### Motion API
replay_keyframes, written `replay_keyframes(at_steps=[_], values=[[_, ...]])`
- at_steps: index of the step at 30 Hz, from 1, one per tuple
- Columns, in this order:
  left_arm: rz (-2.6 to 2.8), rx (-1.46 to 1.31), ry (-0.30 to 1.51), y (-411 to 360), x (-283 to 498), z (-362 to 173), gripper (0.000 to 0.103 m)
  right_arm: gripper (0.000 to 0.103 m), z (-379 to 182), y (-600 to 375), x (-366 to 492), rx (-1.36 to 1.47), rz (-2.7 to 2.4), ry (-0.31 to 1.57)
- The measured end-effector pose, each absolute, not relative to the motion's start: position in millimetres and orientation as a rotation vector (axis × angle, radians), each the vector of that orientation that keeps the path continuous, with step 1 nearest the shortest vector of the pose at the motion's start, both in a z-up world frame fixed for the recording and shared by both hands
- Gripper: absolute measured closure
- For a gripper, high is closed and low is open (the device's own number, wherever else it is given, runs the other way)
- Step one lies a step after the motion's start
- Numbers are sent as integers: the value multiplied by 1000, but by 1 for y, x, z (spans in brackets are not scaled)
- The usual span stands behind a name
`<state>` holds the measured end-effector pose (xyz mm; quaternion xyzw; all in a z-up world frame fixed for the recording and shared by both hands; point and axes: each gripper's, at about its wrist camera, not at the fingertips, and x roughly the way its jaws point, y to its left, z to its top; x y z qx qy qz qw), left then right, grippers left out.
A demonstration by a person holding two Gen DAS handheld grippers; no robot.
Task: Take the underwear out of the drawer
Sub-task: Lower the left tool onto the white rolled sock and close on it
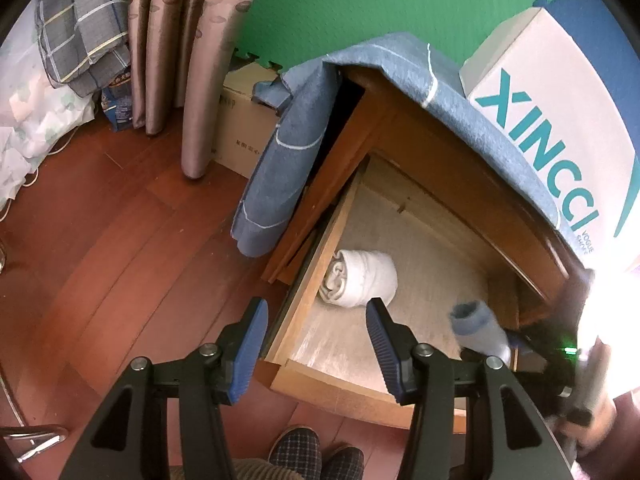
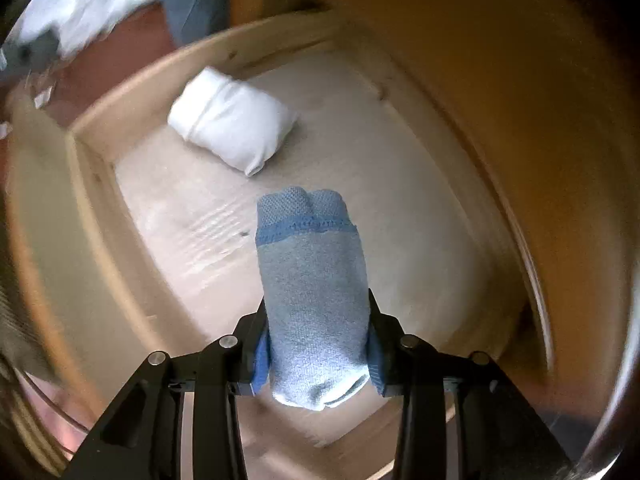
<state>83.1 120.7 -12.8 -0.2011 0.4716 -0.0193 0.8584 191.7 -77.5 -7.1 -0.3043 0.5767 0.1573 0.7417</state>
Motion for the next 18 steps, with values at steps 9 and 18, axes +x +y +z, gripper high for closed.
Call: replay_keyframes(at_steps=[9,18], values=[[-43,-373,986,110,81,-8,51,67,40,-152,140,-95,87,1245],[-135,-224,983,82,84,13,51,67,55,-197,120,196,-8,1167]])
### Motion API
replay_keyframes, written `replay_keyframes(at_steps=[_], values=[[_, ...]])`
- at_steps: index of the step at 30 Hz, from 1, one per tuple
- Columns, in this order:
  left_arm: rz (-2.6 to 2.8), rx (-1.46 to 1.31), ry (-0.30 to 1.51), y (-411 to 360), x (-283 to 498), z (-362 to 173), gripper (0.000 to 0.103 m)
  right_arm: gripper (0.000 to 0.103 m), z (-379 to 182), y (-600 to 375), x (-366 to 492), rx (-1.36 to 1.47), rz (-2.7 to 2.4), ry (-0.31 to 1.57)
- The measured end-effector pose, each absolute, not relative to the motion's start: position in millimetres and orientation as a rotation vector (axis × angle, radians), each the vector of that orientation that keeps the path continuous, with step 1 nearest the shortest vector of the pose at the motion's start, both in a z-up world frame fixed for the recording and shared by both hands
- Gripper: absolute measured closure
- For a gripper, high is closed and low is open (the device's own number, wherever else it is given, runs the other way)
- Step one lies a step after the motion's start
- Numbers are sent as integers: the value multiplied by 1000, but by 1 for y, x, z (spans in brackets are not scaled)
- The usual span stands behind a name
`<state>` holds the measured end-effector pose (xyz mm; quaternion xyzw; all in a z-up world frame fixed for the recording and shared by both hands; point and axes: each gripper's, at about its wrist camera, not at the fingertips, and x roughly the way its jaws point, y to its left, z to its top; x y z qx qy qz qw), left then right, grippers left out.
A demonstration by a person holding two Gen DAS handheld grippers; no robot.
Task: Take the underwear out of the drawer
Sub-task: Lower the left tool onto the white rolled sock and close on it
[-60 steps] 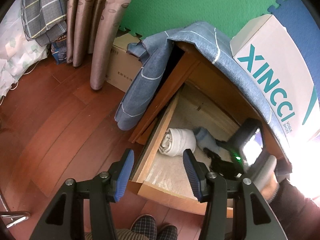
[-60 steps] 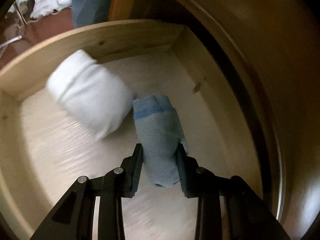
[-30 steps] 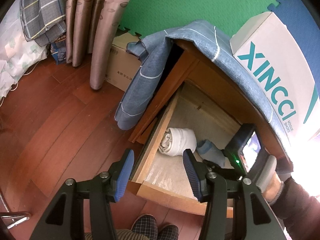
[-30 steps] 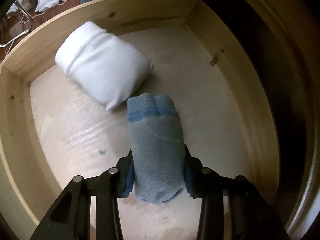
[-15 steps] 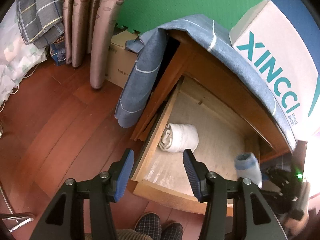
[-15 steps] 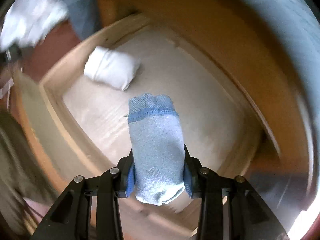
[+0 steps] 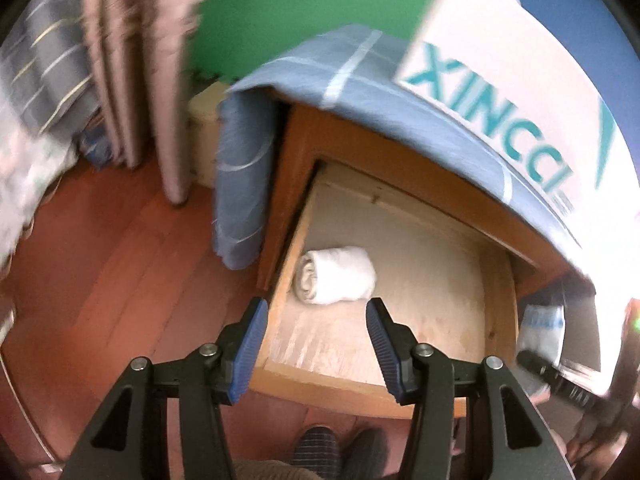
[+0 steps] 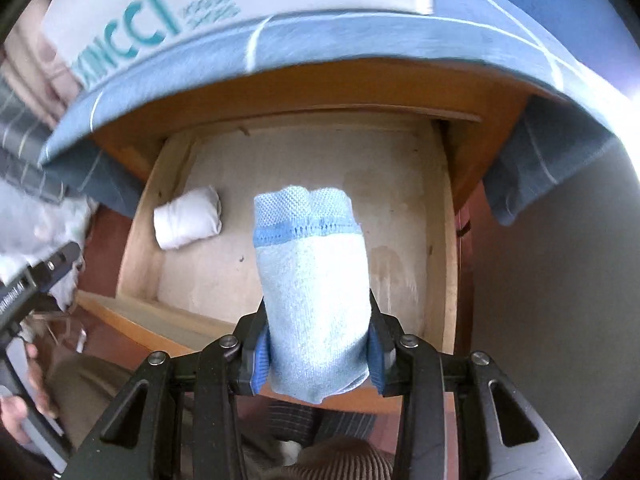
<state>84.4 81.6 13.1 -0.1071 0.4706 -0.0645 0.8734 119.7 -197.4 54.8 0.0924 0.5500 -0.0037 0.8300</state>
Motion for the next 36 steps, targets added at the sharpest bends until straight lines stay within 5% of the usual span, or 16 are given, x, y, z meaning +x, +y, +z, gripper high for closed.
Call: replay_keyframes(at_steps=[8,36], values=[[-287,191,1011,42,112,16,51,67,64,-194,116,134,-24,1150],[-626,732,1219,-11,180,-100,49,67,51,-191,127,137,-45,1209]])
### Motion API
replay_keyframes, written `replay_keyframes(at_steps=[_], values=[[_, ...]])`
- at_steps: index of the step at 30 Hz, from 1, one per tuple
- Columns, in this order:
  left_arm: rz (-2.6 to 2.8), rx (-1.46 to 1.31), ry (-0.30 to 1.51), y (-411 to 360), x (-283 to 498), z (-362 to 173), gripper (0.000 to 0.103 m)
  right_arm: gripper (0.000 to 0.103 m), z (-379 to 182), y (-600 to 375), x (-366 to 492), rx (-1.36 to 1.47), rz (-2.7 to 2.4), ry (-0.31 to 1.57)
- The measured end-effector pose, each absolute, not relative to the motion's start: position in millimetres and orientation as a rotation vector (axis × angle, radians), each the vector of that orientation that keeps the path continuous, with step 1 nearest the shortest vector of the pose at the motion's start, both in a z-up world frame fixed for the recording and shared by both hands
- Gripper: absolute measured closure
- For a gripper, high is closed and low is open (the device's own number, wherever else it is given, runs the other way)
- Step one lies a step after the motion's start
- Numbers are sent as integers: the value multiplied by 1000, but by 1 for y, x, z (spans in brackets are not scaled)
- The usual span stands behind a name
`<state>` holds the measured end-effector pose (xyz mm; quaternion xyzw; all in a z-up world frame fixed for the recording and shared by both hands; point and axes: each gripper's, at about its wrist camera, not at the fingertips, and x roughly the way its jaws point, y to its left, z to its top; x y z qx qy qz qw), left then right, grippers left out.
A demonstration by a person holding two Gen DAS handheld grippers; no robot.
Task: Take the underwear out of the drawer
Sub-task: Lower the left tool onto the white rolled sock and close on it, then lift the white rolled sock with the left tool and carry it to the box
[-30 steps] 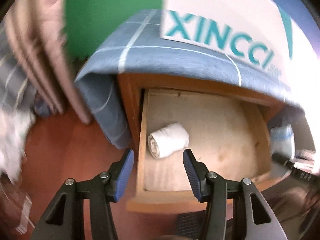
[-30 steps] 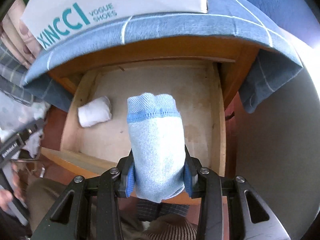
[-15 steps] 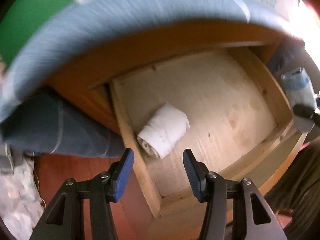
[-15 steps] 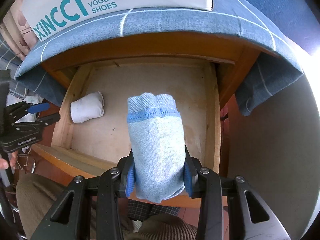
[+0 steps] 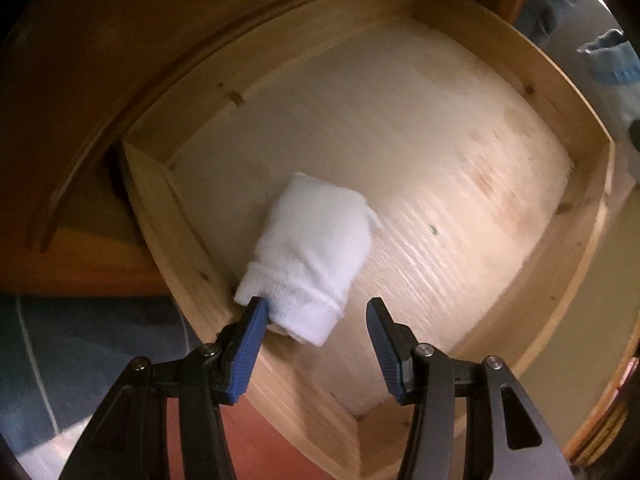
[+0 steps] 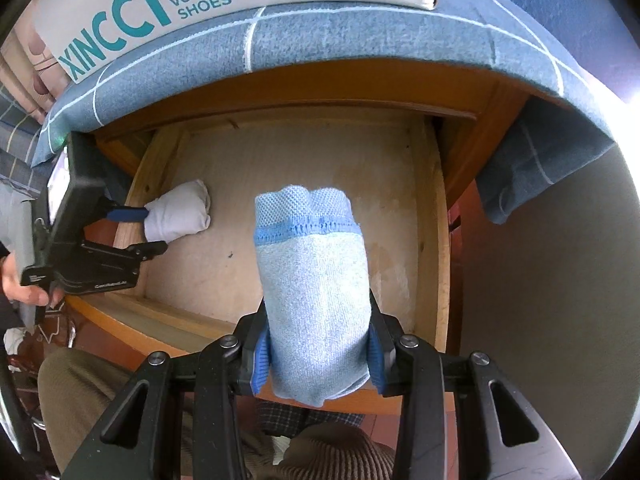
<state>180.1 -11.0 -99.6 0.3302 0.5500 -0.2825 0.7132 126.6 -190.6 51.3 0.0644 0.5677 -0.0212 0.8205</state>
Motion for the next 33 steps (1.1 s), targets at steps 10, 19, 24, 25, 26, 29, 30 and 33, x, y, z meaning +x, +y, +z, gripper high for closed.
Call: replay_keyframes(at_steps=[10,19,24,25,26,29,30,33], values=[[-660,844,1237,-27,198,-123,46,67,48,-185,130,130,-41,1224],[-670,908,1221,-48,208,-137,46,67,44,-184,133,153,-23,1238],[-672,887,1246,-58,207,-139,60,67,43,-181,134,151,-17,1241],[-667,888,1252,-58,207,-138,61,67,43,-182,134,154,-17,1243],[-666,890,1261,-57,208,-135,63,67,43,-183,134,160,-17,1242],[-655,894,1292,-56,201,-131,65,67,42,-185,134,171,-16,1243],[-648,902,1300,-57,200,-131,66,67,42,-185,134,169,-15,1244],[-629,918,1337,-62,193,-129,67,67,42,-186,135,165,-15,1243]])
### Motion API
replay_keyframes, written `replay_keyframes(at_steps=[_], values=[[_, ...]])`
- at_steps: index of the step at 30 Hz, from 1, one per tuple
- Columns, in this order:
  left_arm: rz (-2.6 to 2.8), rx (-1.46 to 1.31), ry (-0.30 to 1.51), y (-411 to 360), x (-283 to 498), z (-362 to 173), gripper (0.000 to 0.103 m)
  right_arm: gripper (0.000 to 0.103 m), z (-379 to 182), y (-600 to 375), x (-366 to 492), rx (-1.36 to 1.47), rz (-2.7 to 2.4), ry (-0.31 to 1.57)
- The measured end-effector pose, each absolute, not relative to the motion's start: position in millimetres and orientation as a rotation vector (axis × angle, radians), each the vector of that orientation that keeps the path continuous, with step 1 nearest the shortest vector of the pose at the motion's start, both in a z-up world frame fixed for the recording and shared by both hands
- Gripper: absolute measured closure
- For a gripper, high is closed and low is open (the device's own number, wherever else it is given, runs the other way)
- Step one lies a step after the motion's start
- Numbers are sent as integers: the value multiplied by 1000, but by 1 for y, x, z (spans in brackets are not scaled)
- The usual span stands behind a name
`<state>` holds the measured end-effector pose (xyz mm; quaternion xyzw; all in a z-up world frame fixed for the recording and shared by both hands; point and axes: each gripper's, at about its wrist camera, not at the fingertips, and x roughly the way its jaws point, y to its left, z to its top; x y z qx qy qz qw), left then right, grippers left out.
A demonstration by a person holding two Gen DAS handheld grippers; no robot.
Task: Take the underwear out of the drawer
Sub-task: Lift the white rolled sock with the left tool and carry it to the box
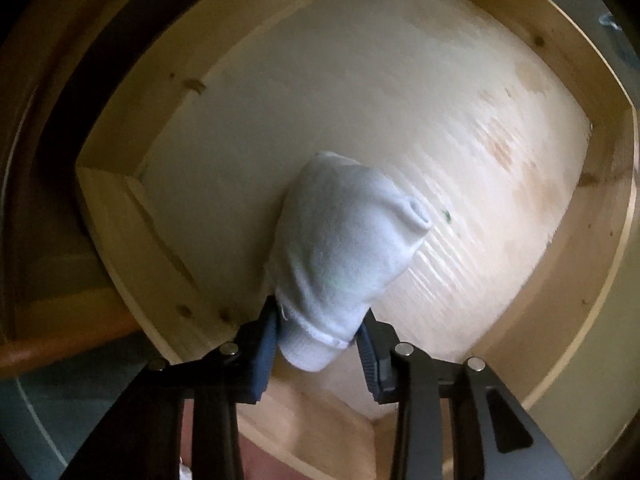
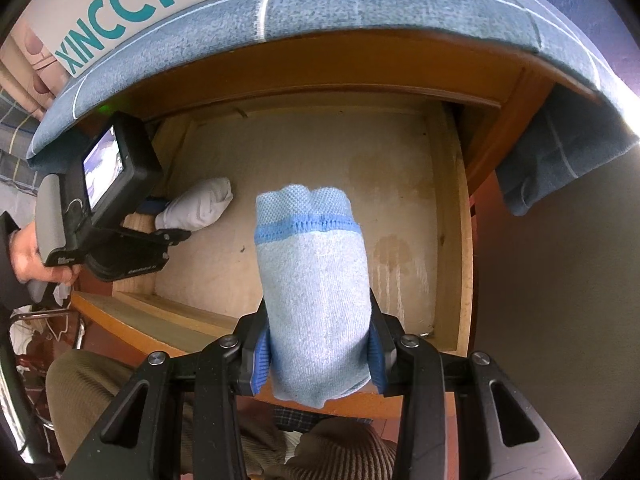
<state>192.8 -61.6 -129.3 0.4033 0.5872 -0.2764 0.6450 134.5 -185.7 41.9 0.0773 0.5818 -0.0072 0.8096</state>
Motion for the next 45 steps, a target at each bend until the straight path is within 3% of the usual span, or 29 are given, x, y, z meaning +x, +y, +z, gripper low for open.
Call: replay_keyframes(at_steps=[13,23,45], values=[[-554,827,1339,-55,159,-91,67,67,41,-187,133,168,-13,1239],[-439,679,1266,-31,136,-45,67,67,40,-191,129,169,-16,1233],[-296,445,1088,-15,78,1,67,67,43,-192,129,141,-12,1229]])
